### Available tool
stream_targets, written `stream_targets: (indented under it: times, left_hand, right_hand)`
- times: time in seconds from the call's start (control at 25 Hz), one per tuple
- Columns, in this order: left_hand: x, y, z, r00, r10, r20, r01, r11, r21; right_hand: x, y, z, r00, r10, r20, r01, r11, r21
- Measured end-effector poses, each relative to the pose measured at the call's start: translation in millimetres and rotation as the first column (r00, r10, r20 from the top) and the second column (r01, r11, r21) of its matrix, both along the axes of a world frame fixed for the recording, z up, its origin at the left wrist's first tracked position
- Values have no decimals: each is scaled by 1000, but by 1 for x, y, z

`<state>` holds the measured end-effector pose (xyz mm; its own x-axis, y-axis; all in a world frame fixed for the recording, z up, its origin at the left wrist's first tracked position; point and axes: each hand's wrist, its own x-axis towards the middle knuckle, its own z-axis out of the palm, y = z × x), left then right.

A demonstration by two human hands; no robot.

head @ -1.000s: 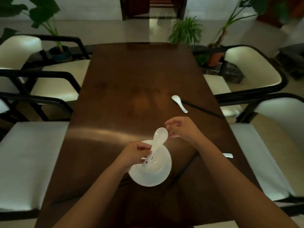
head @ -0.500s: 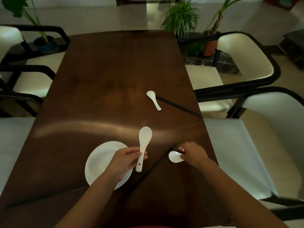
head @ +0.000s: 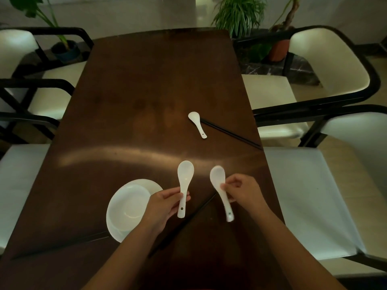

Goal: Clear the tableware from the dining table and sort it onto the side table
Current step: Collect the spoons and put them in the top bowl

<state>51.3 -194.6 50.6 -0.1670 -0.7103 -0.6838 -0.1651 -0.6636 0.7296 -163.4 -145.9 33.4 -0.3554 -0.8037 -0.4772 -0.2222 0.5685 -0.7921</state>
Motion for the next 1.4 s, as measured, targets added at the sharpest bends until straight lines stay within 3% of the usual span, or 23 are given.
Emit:
stream_targets:
  times: [0.04, 0.12, 0.44, 0.72, 1.0, 1.24, 1.4]
  left_hand:
    - [-1, -1, 0, 1000, -6, -2, 6, 1000, -6]
    - [-3, -1, 2, 1000, -29, -8, 29, 999, -22]
    - [1, -8, 12, 992, -119, -34, 118, 992, -33]
    - [11, -7, 9, 984, -173, 45, 176, 980, -95]
    - [11, -13, 7, 919, -313, 239, 369, 898, -239]
    - [13, -21, 4, 919, -372, 134, 392, 902, -182]
    - [12, -22, 3, 949, -302, 89, 312, 941, -133]
  right_hand:
    - [9, -4, 11, 981, -98, 168, 102, 995, -14]
    - [30, -12, 23, 940, -170, 296, 174, 985, 13]
    - [70, -35, 25, 877, -312, 366, 325, 945, 27]
    - [82, -44, 14, 851, -282, 444, 253, 960, 123]
    - [81, -63, 14, 709, -400, 581, 262, 914, 309]
    - [75, -73, 11, 747, -330, 576, 146, 928, 342]
    - [75, -75, 5, 779, -293, 554, 118, 937, 330]
